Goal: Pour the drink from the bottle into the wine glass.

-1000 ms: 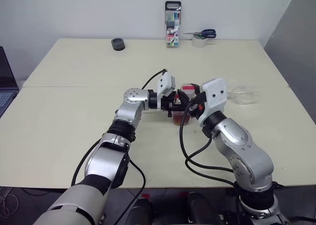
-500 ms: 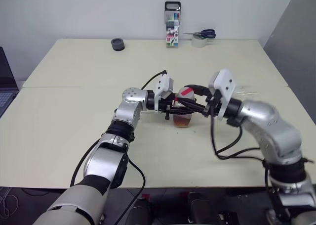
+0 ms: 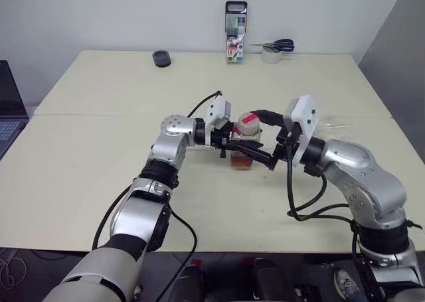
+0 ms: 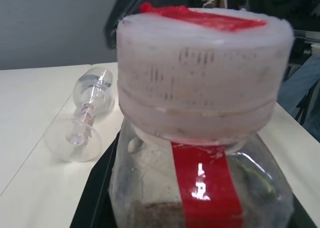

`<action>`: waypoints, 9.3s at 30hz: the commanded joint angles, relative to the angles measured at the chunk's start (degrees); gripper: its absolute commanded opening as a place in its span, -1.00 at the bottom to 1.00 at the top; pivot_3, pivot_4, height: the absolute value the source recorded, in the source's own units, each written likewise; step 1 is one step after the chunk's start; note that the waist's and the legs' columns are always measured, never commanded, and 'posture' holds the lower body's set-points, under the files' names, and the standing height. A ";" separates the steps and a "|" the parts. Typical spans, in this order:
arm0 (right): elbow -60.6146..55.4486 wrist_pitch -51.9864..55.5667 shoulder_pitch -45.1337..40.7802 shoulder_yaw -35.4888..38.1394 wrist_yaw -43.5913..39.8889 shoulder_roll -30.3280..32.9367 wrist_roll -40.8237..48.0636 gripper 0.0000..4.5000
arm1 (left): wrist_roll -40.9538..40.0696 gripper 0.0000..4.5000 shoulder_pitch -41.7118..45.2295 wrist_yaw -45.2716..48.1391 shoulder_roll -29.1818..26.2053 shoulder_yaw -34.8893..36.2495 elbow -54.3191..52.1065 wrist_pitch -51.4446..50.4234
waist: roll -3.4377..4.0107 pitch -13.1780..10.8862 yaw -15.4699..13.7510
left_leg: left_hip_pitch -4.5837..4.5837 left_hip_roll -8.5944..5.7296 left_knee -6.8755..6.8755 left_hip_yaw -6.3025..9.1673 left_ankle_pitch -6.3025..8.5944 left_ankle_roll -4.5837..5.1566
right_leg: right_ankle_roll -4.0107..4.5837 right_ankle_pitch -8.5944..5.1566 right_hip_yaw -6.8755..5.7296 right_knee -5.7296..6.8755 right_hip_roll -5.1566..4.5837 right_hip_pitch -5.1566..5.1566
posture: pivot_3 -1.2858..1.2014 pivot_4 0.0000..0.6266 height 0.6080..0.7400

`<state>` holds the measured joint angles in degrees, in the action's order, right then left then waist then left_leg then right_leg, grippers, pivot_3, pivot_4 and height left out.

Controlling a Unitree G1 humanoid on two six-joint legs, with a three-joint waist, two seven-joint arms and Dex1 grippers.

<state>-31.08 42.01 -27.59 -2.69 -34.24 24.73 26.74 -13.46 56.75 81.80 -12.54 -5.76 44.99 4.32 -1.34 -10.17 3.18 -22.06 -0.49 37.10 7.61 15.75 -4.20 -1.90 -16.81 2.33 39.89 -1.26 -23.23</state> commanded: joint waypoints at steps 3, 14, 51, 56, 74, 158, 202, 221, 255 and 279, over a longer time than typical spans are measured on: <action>-1.79 -1.40 -1.25 0.00 5.58 -3.15 -1.25 1.00 | -1.28 -0.25 1.13 -0.56 -0.18 1.41 -2.54 -0.40 | 0.00 0.00 0.30 | 0.07 0.04 -0.02 -0.02 0.01 0.01 | 0.00 0.00 0.02 0.04 0.06 0.00 | 0.03 -0.52 1.00; 3.57 -4.46 -1.92 0.33 6.67 -0.99 -6.04 1.00 | -1.18 -0.25 0.80 -0.32 0.09 1.05 -3.55 -0.88 | 0.00 0.00 0.18 | 0.06 0.03 -0.02 -0.03 0.01 0.01 | 0.00 0.00 0.02 0.03 0.06 0.00 | 0.03 -0.52 1.00; 0.56 -2.74 -1.65 1.05 11.16 -0.17 -5.82 1.00 | -0.30 -0.25 0.55 -0.13 -0.12 0.55 -2.47 1.57 | 0.00 0.00 0.13 | 0.05 0.02 -0.02 -0.03 0.01 0.02 | 0.00 0.00 0.02 0.02 0.05 0.00 | 0.03 -0.52 1.00; -1.30 -1.23 -0.18 3.10 10.85 0.49 -3.85 1.00 | -0.17 -0.25 0.48 -0.11 -0.26 0.54 -2.17 1.84 | 0.00 0.00 0.12 | 0.04 0.02 -0.02 -0.03 0.01 0.02 | 0.00 0.00 0.02 0.02 0.05 0.00 | 0.03 -0.52 1.00; -6.66 2.87 1.94 5.80 9.68 4.12 2.66 1.00 | -0.33 -0.26 0.67 -0.62 -0.24 0.83 -0.92 3.01 | 0.00 0.00 0.11 | 0.04 0.02 -0.02 -0.03 0.02 0.03 | 0.00 0.00 0.02 0.02 0.06 0.00 | 0.03 -0.52 1.00; 4.88 -4.31 -5.52 -0.62 2.05 2.43 -1.51 1.00 | -0.39 -0.26 1.62 0.14 -0.04 0.68 0.29 3.35 | 0.01 -0.01 0.15 | 0.04 0.01 0.00 -0.04 0.01 0.03 | 0.00 0.00 0.01 0.03 0.03 0.00 | 0.03 -0.52 1.00; -3.06 0.44 -3.57 0.13 6.02 5.10 1.32 1.00 | -0.34 -0.26 2.27 0.11 0.45 0.84 1.48 4.21 | 0.01 -0.01 0.22 | 0.06 0.03 -0.02 -0.05 0.01 0.04 | -0.01 0.00 0.02 0.03 0.07 0.00 | 0.03 -0.52 1.00; 1.18 -3.16 -3.08 -0.09 7.36 2.86 -5.41 1.00 | -0.07 -0.26 1.98 0.14 0.45 0.67 1.60 4.45 | 0.01 -0.01 0.11 | 0.04 0.01 -0.01 -0.04 0.01 0.03 | 0.00 0.00 0.01 0.02 0.04 0.00 | 0.03 -0.52 1.00; -2.59 -0.14 0.01 4.49 6.73 6.98 -0.62 1.00 | -0.14 -0.26 1.52 0.36 0.23 0.55 1.12 4.18 | 0.01 -0.01 0.11 | 0.04 0.01 -0.01 -0.05 0.01 0.04 | 0.00 0.00 0.02 0.02 0.04 0.00 | 0.03 -0.52 1.00; -2.72 -0.41 -0.37 4.58 5.69 7.75 -0.06 1.00 | -0.07 -0.26 1.34 0.19 0.32 0.55 1.32 4.42 | 0.01 -0.01 0.11 | 0.04 0.01 -0.01 -0.05 0.01 0.03 | 0.00 0.00 0.02 0.02 0.04 0.00 | 0.03 -0.52 1.00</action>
<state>-32.51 42.13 -27.60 -0.63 -28.72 31.62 26.59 -12.84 56.84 81.73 -12.20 -6.24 47.62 7.90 -1.33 -10.18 3.29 -22.03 -0.48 37.09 7.56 15.76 -4.17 -1.90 -16.81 2.35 39.90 -1.22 -23.23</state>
